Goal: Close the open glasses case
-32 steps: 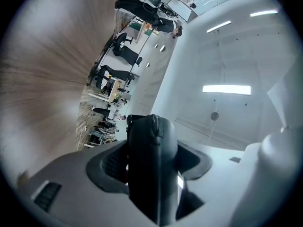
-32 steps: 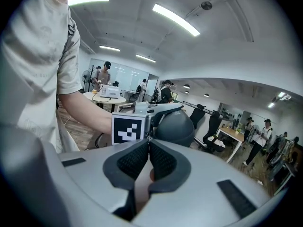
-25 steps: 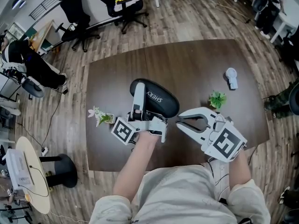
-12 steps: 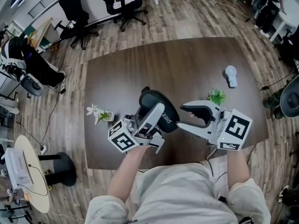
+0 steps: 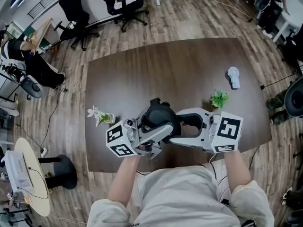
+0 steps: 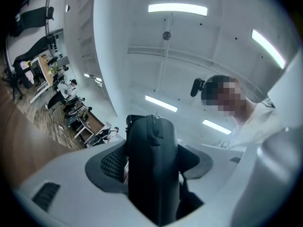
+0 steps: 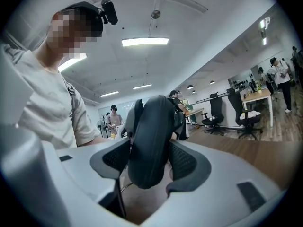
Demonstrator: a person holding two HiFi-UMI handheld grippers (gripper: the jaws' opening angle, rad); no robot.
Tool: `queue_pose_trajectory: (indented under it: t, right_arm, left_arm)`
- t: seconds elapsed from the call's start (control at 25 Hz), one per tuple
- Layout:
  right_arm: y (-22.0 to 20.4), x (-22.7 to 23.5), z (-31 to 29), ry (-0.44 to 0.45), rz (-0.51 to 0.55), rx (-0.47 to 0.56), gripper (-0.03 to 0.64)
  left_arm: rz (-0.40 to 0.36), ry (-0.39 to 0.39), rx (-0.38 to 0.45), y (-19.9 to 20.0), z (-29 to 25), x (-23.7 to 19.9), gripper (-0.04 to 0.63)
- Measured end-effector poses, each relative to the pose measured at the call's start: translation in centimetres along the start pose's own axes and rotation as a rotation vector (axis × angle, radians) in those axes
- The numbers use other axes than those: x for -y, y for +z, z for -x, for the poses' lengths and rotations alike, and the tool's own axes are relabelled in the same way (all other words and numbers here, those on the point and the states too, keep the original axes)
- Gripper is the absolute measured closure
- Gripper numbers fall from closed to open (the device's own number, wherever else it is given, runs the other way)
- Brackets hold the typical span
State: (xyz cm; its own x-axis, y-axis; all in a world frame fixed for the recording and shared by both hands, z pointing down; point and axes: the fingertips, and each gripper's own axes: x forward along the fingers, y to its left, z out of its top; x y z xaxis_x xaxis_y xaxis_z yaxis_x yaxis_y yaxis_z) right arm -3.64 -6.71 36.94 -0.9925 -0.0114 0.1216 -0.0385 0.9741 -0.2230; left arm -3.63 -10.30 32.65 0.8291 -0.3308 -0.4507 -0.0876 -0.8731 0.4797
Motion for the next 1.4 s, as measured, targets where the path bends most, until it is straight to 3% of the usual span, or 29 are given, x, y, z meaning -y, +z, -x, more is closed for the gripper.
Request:
queue_pose_trajectory:
  t: [0.16, 0.36, 0.52, 0.68, 0.84, 1.0, 1.2, 1.4]
  right_arm:
    - [-0.4, 0.1, 0.1, -0.019, 0.022, -0.011, 0.368]
    - [-0.7, 0.9, 0.8, -0.072, 0.032, -0.012, 0.371]
    - [-1.5, 2.7, 1.7, -0.161, 0.032, -0.022, 0.371]
    - [-3.9, 5.5, 2.5, -0.308, 0.046, -0.108, 0.369]
    - [-8.0, 8.5, 3.0, -0.457, -0.006, -0.209, 0.369]
    - [-12.4, 11.3, 3.3, -0.597, -0.075, -0.324, 0.371]
    - [-17.6, 13.6, 3.6, -0.699, -0.183, -0.444, 0.375]
    - [-21.6, 14.6, 3.3, -0.724, -0.287, -0.492, 0.376]
  left_arm:
    - [-0.095, 0.038, -0.063, -0.5, 0.1, 0.0, 0.281]
    - [-0.226, 0.148, -0.111, -0.3, 1.0, -1.1, 0.226]
    - [-0.327, 0.278, -0.131, -0.3, 2.6, -2.5, 0.221]
    - [-0.39, 0.46, -0.104, -0.2, 5.1, -4.5, 0.234]
    - [-0.415, 0.68, -0.113, -0.9, 8.0, -6.7, 0.279]
    - [-0.431, 0.816, -0.143, -2.2, 10.3, -7.9, 0.302]
    - [-0.462, 0.911, -0.195, -3.8, 11.7, -8.4, 0.403]
    - [-0.442, 0.936, -0.2, -5.3, 11.8, -8.2, 0.464]
